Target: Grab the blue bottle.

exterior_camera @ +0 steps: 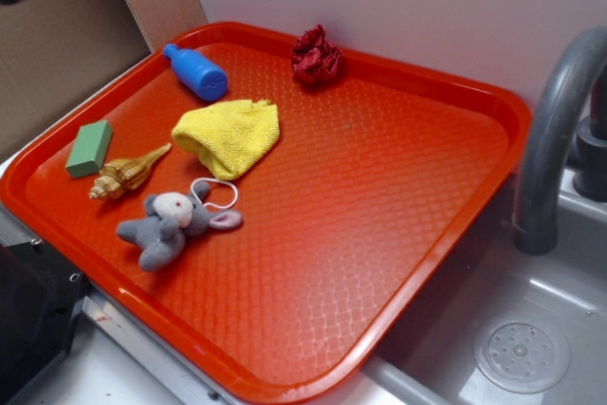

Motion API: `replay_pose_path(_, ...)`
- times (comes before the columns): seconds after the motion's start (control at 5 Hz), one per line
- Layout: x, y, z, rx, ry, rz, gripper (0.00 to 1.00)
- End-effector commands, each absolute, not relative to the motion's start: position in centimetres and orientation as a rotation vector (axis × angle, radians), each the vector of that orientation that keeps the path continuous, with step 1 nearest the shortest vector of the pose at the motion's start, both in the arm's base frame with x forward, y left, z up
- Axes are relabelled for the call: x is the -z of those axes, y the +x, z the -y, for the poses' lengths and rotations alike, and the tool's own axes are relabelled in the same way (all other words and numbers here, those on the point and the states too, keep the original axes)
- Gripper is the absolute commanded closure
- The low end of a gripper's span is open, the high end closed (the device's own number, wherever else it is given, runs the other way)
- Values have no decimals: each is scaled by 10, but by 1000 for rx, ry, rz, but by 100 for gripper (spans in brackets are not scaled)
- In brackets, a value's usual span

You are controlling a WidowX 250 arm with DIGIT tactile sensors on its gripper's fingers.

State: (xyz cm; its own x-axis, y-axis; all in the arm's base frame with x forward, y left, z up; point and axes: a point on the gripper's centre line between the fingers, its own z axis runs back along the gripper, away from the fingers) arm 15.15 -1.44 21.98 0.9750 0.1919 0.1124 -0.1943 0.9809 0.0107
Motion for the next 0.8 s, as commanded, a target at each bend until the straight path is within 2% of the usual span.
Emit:
replay_pose_path(0.0,-192,195,-18,-571,166,340,0)
replay_pose_path(0.2,-164,215,-43,-794,236,409,0)
replay_pose_path(0.6,-115,261,-68,-949,240,417,0)
